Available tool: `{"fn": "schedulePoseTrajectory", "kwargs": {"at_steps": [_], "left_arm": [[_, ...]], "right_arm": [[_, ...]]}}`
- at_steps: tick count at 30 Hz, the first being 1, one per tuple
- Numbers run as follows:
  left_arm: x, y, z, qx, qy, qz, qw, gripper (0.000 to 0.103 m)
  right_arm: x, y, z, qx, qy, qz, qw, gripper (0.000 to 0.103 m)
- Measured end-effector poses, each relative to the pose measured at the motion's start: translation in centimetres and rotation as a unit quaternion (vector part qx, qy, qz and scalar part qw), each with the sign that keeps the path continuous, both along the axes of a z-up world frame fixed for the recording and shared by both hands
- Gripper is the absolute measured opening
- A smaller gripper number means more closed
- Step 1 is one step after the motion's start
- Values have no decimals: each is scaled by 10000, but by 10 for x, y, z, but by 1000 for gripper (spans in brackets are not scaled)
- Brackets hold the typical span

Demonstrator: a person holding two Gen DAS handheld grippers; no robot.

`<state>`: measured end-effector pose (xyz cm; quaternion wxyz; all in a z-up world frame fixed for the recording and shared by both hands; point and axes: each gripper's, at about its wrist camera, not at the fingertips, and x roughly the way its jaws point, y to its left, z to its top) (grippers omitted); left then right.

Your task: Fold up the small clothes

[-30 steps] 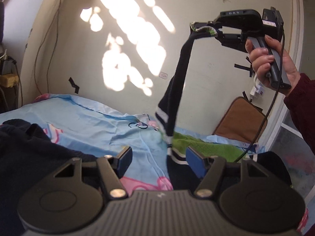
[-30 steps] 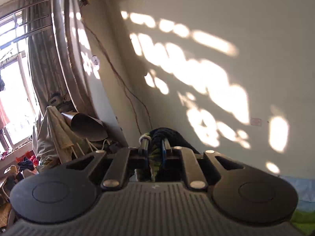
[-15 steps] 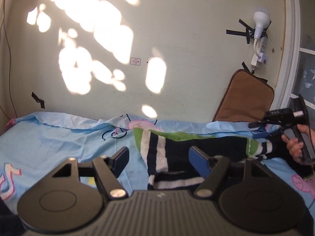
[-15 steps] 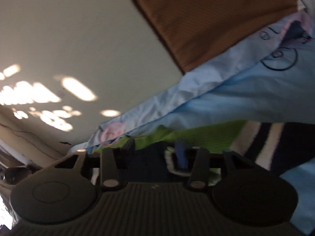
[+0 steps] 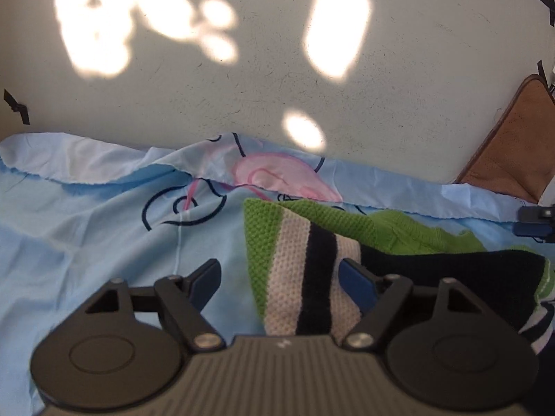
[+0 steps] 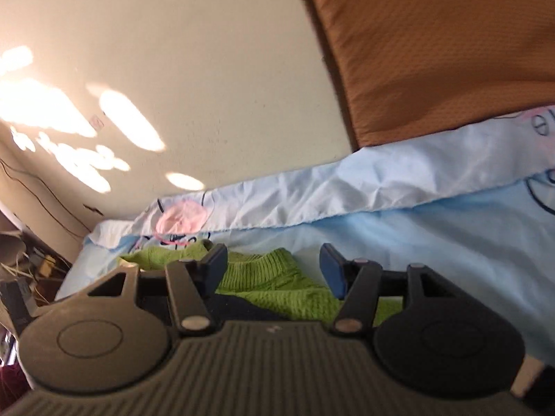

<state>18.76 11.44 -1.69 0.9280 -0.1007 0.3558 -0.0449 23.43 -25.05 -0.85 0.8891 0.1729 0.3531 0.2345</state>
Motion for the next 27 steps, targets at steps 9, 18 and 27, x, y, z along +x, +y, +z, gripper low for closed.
{"fn": "schedulePoseTrajectory", "kwargs": {"at_steps": [9,18,27], "left_arm": [[-10,-1,5,-182,-706,212,9971,12],[2,13,-11,-161,-228,1005,9945,46],[-47,20,32,-299,-1140,1216,9856,49]], "right_arm": [[20,40,-17,-617,-446,95,9970,14],[65,50,-33,-1004,-381,-636,9922,10],[-97,-95,-2,524,-813,-862,9916,14]]}}
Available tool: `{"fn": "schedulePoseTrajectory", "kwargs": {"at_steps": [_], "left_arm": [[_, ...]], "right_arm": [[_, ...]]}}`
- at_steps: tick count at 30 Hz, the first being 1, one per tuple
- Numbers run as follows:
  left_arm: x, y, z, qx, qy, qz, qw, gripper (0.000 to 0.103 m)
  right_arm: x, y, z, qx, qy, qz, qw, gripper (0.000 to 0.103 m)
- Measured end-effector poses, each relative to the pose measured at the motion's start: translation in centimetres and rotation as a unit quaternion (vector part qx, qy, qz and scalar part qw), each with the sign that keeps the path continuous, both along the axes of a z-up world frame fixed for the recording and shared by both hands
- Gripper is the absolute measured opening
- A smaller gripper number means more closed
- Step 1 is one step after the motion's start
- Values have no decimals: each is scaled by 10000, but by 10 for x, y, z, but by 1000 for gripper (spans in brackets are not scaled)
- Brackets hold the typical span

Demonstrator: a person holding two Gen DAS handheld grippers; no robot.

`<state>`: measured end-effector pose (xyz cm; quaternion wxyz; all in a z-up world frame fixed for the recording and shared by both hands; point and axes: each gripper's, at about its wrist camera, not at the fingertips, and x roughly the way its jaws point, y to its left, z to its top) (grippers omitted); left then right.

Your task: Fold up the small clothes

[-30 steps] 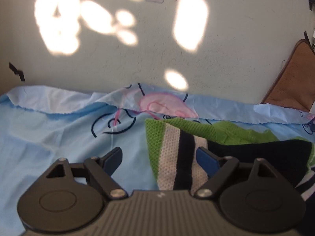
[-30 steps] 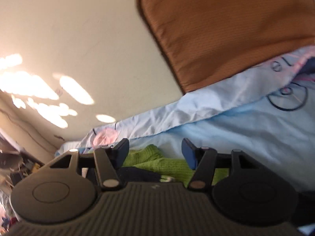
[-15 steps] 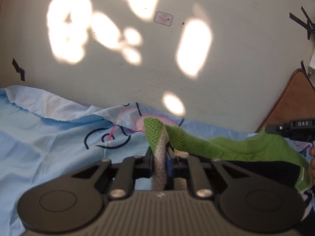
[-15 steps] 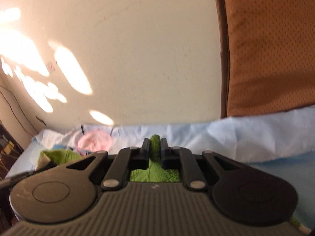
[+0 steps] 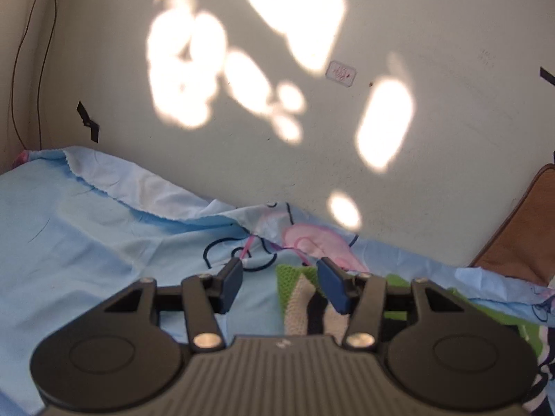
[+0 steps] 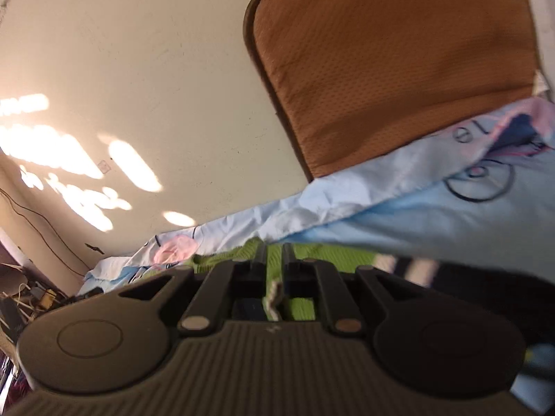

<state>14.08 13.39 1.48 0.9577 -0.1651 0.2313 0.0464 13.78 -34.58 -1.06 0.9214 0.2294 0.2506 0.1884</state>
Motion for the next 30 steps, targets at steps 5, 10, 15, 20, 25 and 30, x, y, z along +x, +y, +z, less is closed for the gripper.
{"fn": "schedulePoseTrajectory", "kwargs": {"at_steps": [5,10,15,20,25,30], "left_arm": [[5,-54,7,73,-25,-707,9975,49],[19,-106,-11,151,117,-1207,9925,49],[26,-124,-37,455,563,-1259,9894,47],[32,-122,-42,402,755,-1190,9892,49],[23,-124,-37,440,546,-1242,9898,49],[-11,-135,-6,-162,16,-1998,9797,60]], "right_arm": [[-99,-49,-24,554,109,-693,9960,20],[-152,-61,-55,845,205,-1511,9847,26],[-185,-61,-44,-484,-316,-2409,9688,29],[-209,-61,-41,-1242,-808,-2640,9531,50],[-193,-85,-65,-1189,-167,-2583,9586,33],[-191,-79,-57,-33,-149,-1559,9877,9]]}}
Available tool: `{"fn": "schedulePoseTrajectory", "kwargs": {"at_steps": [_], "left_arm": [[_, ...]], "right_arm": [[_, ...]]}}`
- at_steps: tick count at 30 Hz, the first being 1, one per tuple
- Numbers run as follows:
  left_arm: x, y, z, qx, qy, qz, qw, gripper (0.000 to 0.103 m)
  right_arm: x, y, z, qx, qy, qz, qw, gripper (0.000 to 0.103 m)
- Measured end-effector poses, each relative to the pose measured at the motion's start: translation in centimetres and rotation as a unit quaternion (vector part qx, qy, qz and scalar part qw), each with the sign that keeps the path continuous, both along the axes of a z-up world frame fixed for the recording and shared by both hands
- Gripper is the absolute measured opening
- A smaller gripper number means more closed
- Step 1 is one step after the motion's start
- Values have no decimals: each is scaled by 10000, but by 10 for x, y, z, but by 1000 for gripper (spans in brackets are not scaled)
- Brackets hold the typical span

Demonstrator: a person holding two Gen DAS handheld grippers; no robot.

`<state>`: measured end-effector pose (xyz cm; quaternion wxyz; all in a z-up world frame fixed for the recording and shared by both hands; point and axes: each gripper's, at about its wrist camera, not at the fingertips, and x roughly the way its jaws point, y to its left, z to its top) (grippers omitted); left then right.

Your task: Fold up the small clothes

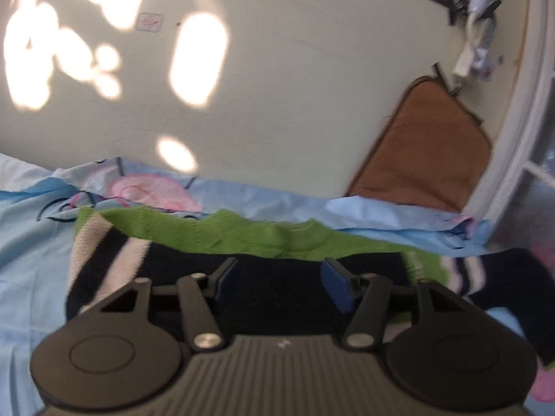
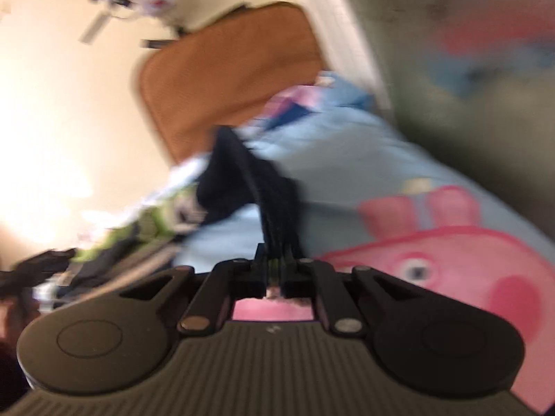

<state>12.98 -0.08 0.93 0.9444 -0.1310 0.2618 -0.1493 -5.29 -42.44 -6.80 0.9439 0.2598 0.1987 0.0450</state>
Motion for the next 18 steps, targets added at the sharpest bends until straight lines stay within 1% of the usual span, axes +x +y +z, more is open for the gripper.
{"fn": "schedulePoseTrajectory", "kwargs": {"at_steps": [2,4,6,7,8,10,13,17,18], "left_arm": [[-10,-12,16,-399,-23,-673,9969,62],[-17,-25,29,-674,45,-1296,9893,69],[-23,-39,38,-902,183,-1768,9799,95],[-24,-45,39,-1021,263,-1924,9756,100],[-26,-50,40,-1160,361,-2110,9699,102],[-25,-60,39,-1224,499,-2288,9645,103],[-19,-77,32,-984,723,-2318,9651,103],[-6,-99,19,-780,1010,-2509,9596,102],[-3,-104,15,-662,1039,-2529,9596,97]], "right_arm": [[6,20,16,113,-345,606,9975,9],[18,43,31,70,-543,1133,9921,9],[33,68,39,-52,-614,1489,9869,9],[40,78,40,-144,-604,1598,9852,9],[48,92,41,-315,-573,1690,9834,9],[60,114,37,-637,-473,1838,9797,9],[78,143,27,-973,-229,2163,9712,9],[85,175,18,-1475,-111,2379,9600,9],[86,181,17,-1588,-135,2410,9574,9]]}}
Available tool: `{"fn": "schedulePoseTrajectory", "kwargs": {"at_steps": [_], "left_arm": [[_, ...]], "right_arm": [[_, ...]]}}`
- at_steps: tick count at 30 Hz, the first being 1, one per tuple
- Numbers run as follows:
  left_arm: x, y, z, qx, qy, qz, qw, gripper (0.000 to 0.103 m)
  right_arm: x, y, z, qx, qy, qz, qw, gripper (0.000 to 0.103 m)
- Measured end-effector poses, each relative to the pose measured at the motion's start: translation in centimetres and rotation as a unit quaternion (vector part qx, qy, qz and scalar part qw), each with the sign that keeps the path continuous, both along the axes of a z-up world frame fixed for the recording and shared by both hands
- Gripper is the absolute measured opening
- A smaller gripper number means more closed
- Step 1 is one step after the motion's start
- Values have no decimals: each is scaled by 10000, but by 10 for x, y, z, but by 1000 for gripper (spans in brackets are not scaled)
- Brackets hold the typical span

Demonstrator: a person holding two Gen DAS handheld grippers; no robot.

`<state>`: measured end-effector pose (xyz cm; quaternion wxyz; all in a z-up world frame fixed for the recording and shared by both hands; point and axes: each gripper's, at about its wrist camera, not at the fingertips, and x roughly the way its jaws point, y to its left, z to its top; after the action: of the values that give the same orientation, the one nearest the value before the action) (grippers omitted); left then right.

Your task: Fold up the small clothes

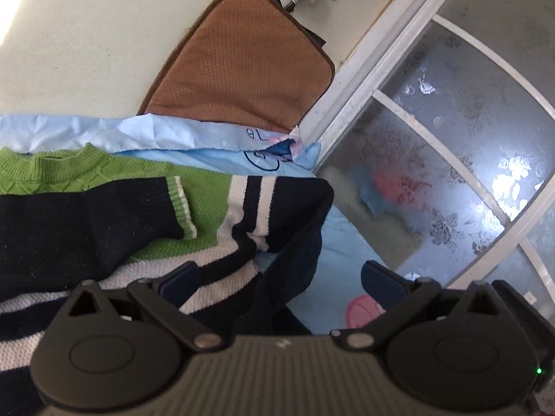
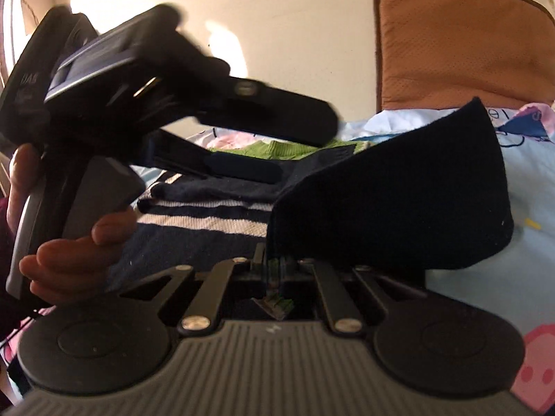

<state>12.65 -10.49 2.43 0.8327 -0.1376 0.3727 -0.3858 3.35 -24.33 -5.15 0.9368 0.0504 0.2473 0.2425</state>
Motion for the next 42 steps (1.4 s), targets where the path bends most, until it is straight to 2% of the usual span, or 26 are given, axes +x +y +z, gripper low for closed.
{"fn": "schedulePoseTrajectory", "kwargs": {"at_steps": [1,2,3,4,5,6,7,9,12,16,19,21,22,23,24,26,30,32,34,36,37,38,39,40,42], "left_arm": [[2,-4,-3,113,-3,2,9999,91],[4,-7,-8,270,41,-3,9996,63],[9,-10,-13,388,151,-10,9991,22],[14,-11,-19,478,310,-11,9984,4],[17,-8,-23,506,430,84,9978,6],[19,-2,-22,506,375,201,9978,5],[20,6,-19,482,268,311,9980,5],[28,34,-7,256,163,640,9975,5],[36,81,9,2,105,959,9953,6],[46,139,22,231,36,1559,9875,6],[65,178,7,361,508,1943,9790,8],[77,194,-13,377,918,2059,9735,17],[80,198,-20,386,1054,2111,9710,37],[82,203,-29,459,1191,2242,9661,63],[81,208,-34,467,1235,2366,9626,71],[76,217,-37,161,1168,2361,9646,75],[67,231,-29,-26,868,2539,9633,84],[66,233,-27,32,898,2571,9622,84],[63,232,-24,136,815,2561,9631,84],[61,231,-22,207,703,2552,9641,78],[61,230,-21,246,665,2567,9639,72],[61,228,-22,333,624,2568,9639,54],[63,227,-24,444,614,2560,9637,40],[66,224,-27,570,653,2558,9628,12],[71,220,-37,759,786,2586,9598,8]], "right_arm": [[0,4,0,-51,-43,34,10000,9],[0,8,0,-83,-91,84,9999,10],[-1,9,-2,-81,-133,151,9998,11],[-1,10,-1,-63,-150,199,9997,14],[-2,10,-1,-52,-164,219,9996,15],[-3,9,-1,-52,-178,213,9996,19],[-3,8,-1,-28,-168,240,9996,30],[-6,2,0,134,-185,270,9994,42],[-4,-4,-1,260,-76,227,9994,42],[1,-8,-6,412,160,29,9990,42],[13,-9,-10,562,357,-44,9978,42],[16,-13,-10,631,393,-121,9972,42],[21,-15,-9,654,371,-190,9970,42],[25,-17,-7,679,344,-262,9968,42],[27,-20,-5,718,323,-337,9963,42],[38,-24,1,824,323,-483,9949,42],[75,-29,12,805,331,-854,9925,42],[102,-34,13,743,359,-1153,9899,48],[126,-38,14,614,371,-1404,9875,59],[150,-40,10,771,626,-1386,9854,60],[159,-41,7,928,794,-1301,9839,50],[166,-40,4,1004,919,-1183,9836,33],[170,-38,4,904,936,-1267,9834,11],[171,-40,3,885,865,-1481,9812,10],[171,-58,0,1264,739,-1991,9690,10]]}}
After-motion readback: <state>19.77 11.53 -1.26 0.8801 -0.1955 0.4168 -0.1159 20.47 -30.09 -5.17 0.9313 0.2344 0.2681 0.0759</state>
